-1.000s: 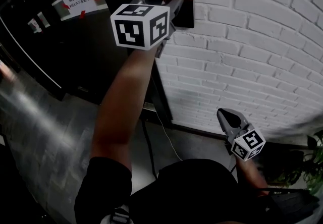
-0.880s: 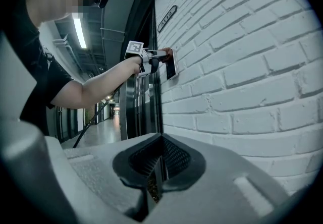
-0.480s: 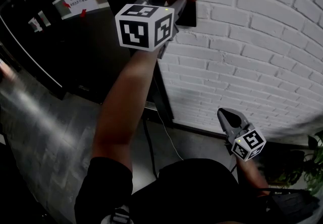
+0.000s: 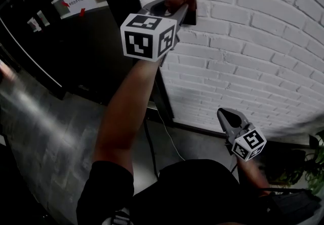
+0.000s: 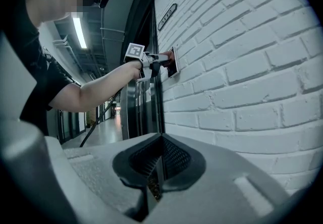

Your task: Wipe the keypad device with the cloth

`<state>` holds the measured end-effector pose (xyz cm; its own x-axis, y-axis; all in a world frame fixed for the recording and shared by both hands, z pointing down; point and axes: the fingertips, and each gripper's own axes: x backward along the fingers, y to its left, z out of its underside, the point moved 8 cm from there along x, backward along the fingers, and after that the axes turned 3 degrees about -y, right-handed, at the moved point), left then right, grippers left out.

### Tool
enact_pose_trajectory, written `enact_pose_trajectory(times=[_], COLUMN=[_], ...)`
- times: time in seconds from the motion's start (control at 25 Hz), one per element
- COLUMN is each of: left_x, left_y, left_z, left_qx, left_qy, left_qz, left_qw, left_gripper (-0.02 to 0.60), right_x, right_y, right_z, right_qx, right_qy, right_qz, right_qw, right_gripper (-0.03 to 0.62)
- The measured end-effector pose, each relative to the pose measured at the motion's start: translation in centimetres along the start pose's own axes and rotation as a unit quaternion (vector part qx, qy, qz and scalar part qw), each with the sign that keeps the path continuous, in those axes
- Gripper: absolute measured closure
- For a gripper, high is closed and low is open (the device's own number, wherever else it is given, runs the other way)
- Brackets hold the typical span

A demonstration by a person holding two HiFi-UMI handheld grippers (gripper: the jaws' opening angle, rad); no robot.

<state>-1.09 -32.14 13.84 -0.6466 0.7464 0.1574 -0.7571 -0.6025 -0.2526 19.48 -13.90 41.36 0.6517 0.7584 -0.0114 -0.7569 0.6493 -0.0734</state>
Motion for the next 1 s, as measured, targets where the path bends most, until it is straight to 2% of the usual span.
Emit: enact_pose_trajectory(times=[1.0], left_x=[1.3], left_y=[-1.5], left_z=[6.7], left_qx=[0.037], left_qy=[0.061], left_qz=[0.009], left_qw=[0.9974], left_gripper=[0.420], right_x=[0.5], right_y=[0.0], right_z=[0.3], right_qx=[0.003], right_qy=[0.003], right_qz=[-0.009], right_qw=[1.000], right_gripper=[0.603])
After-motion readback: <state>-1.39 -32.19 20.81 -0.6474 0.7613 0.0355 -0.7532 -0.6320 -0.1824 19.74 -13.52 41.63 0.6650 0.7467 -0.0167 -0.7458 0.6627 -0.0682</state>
